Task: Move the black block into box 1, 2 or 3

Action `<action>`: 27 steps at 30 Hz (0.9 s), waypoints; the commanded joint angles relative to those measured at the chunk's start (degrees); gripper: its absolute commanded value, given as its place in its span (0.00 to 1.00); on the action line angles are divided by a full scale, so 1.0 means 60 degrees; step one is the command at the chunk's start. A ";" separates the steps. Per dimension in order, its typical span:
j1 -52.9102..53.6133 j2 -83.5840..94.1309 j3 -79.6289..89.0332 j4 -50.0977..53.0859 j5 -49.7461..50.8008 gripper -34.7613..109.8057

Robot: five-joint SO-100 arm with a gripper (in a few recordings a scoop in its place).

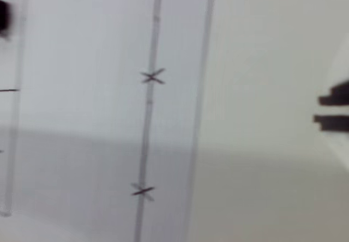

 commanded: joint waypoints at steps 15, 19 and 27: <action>-0.0103 0.0161 0.0103 0.1494 0.0513 0.24; -0.0103 0.0161 0.0103 0.1494 0.0513 0.24; -0.0103 0.0161 0.0103 0.1494 0.0513 0.24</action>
